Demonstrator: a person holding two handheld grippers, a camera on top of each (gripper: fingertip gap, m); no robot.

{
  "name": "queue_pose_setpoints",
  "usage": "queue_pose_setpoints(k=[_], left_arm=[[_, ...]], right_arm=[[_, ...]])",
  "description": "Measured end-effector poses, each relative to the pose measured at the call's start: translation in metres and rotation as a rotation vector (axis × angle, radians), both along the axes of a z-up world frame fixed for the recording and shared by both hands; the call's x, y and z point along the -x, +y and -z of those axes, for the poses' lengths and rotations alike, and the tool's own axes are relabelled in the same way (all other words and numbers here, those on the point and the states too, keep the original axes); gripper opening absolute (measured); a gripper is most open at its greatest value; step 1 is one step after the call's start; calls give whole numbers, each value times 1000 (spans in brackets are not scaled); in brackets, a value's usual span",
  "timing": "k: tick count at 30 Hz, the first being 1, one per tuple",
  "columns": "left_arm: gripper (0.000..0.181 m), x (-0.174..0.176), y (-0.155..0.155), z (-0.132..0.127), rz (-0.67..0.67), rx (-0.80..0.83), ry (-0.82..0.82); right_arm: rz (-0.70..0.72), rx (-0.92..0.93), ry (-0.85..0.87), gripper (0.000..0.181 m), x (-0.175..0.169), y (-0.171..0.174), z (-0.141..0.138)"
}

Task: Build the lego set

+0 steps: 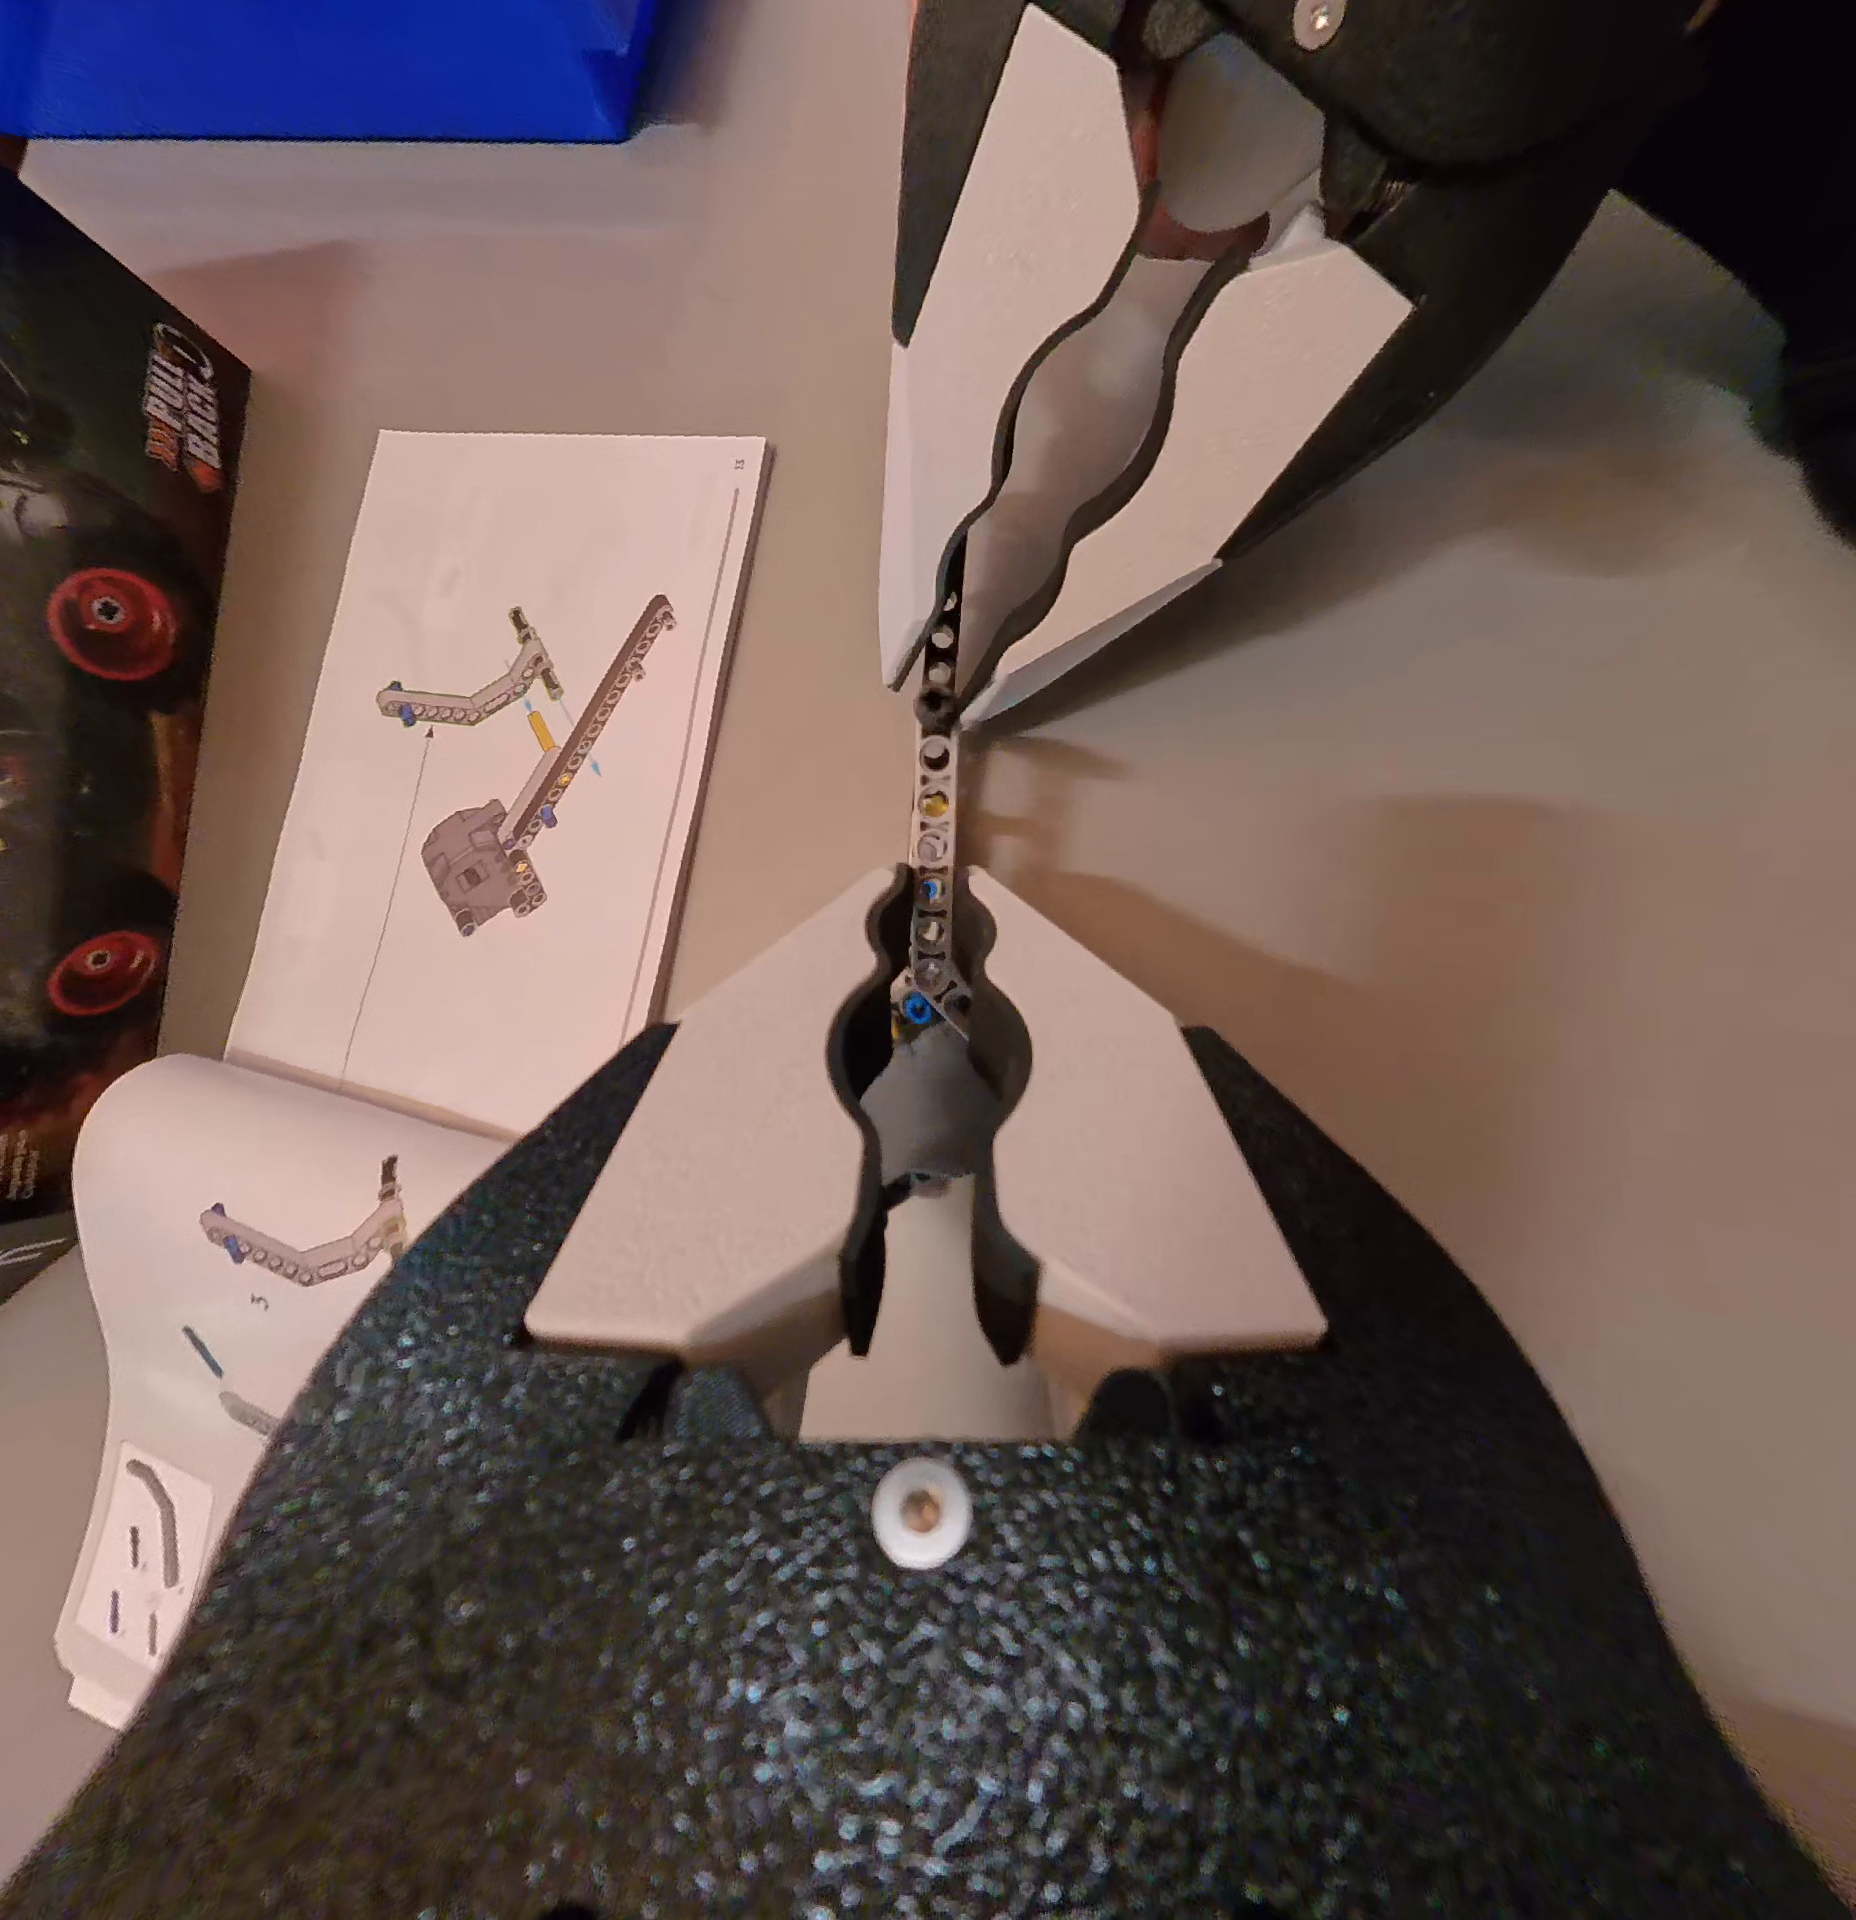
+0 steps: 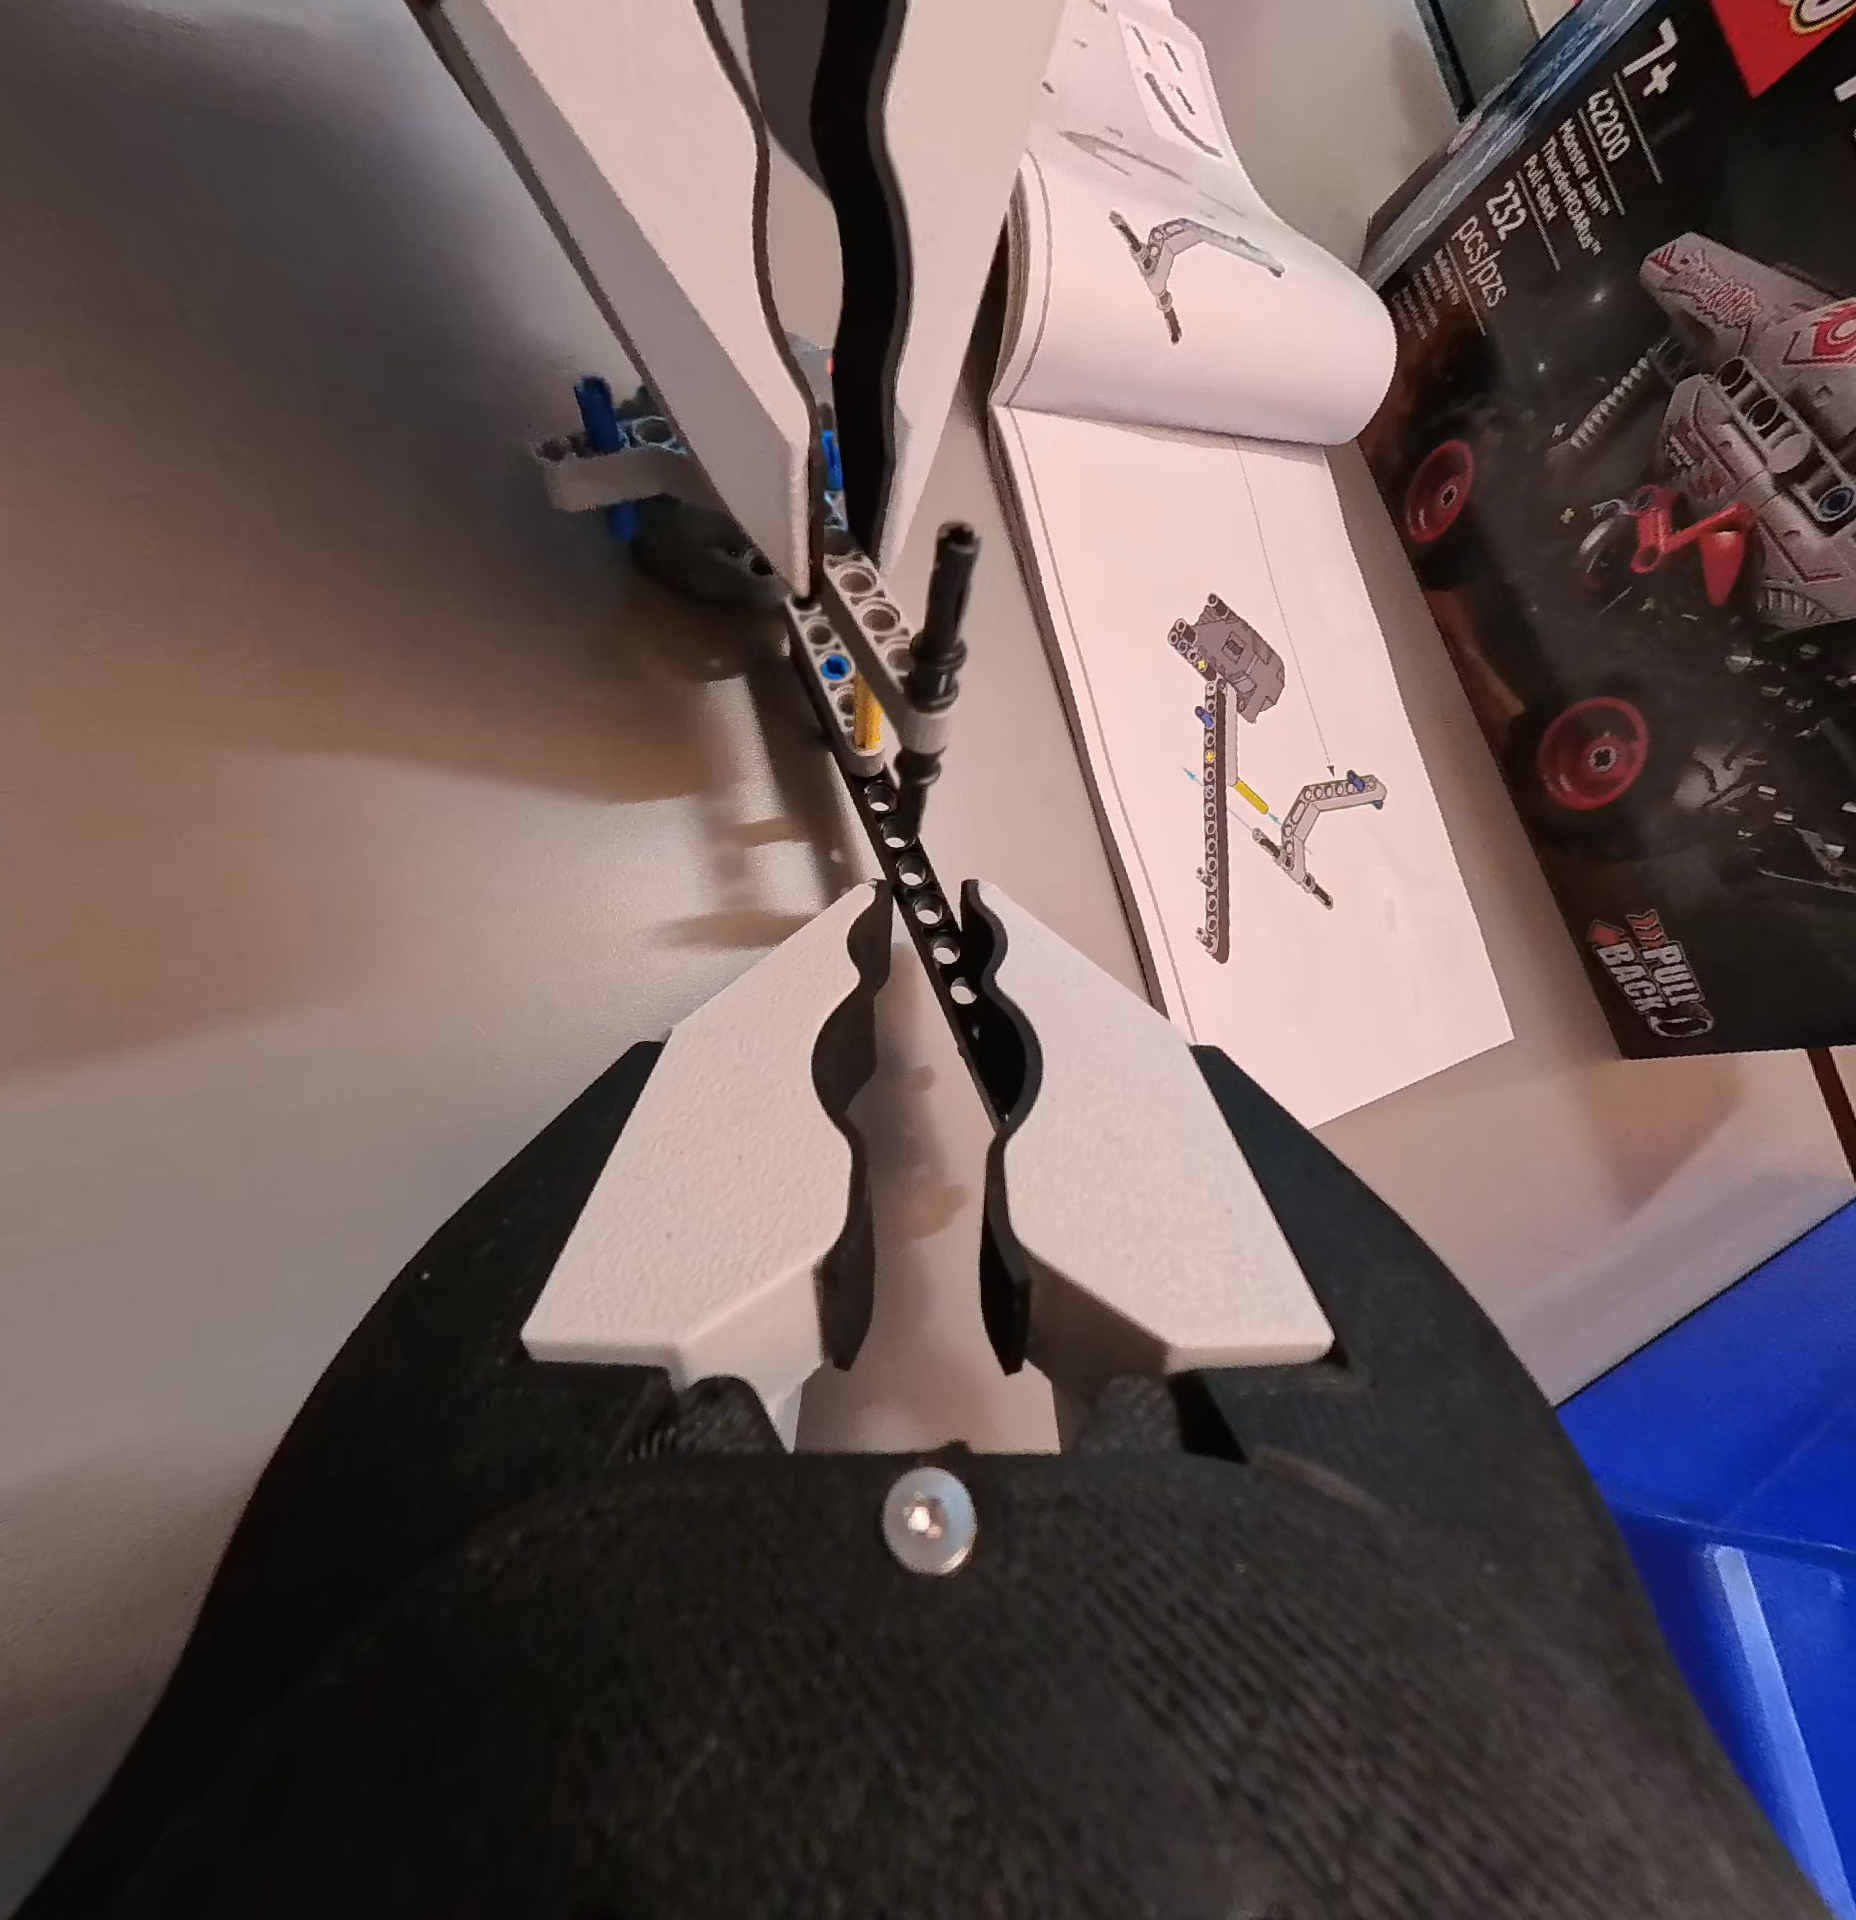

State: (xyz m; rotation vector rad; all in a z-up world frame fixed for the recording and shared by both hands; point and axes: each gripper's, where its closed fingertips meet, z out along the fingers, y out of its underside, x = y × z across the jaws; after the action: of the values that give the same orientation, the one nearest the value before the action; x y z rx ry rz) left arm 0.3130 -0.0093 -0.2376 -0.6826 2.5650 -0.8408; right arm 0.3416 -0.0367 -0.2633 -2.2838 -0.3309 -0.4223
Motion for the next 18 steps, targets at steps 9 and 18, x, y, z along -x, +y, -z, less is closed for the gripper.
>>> queue_pose_setpoints(k=[9, 18], left_arm=[[4, -1, 0, 3, 35, -61, -19], [5, -3, 2, 3, 91, -134, 1]], right_arm=[[1, 4, -2, 10, 0, 0, 1], [-1, -3, 3, 9, 0, 0, 0]])
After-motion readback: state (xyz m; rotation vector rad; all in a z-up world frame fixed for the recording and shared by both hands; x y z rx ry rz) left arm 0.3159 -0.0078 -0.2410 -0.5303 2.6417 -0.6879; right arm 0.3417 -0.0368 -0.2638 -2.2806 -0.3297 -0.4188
